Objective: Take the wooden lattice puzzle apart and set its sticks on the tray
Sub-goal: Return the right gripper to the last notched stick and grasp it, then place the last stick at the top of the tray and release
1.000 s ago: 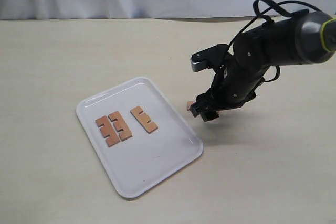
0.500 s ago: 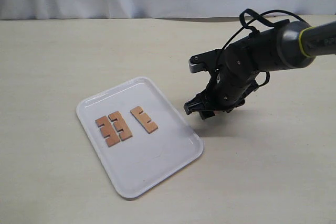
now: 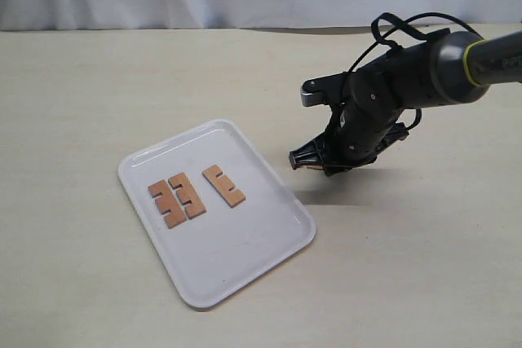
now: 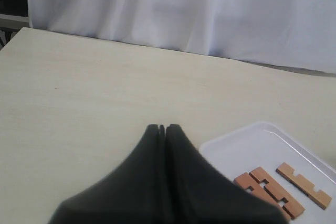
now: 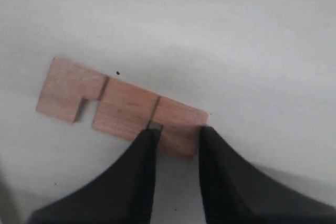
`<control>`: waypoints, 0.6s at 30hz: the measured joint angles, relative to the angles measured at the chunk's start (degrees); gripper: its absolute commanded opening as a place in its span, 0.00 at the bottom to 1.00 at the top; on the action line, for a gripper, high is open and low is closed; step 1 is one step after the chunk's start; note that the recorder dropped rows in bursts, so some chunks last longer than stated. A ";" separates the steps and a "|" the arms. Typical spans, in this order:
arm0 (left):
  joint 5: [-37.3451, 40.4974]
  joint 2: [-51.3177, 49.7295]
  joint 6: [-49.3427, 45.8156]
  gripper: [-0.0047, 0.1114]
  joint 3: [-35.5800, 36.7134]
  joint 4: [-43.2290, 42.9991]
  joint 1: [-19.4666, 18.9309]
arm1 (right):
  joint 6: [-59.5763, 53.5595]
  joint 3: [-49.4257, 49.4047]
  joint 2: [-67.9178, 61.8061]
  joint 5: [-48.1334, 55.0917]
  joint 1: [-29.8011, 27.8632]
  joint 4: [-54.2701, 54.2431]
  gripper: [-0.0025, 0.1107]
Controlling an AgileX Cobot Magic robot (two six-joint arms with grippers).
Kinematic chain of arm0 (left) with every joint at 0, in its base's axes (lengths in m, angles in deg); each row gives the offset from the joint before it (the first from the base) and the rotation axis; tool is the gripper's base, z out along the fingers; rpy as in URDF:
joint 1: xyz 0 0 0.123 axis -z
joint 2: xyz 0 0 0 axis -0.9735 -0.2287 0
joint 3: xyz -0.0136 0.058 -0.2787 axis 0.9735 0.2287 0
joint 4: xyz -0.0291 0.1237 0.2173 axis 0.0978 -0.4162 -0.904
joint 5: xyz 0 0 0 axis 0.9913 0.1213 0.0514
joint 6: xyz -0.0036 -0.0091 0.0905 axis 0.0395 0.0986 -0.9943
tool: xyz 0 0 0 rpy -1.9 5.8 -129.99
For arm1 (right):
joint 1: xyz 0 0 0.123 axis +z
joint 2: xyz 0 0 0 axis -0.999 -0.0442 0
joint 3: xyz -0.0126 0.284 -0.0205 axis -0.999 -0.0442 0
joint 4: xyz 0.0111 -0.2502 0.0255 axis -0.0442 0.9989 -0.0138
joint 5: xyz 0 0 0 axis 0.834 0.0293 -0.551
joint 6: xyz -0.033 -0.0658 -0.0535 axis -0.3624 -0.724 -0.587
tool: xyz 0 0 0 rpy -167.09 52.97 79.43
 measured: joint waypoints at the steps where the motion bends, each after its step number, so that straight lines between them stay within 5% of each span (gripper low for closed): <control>1: 0.00 0.00 0.00 0.04 0.00 0.00 0.00 | 0.00 0.00 0.00 0.00 0.00 0.15 0.09; 18: 0.00 0.00 0.00 0.04 0.00 0.00 0.00 | -0.40 0.00 7.00 -0.17 1.44 0.25 0.06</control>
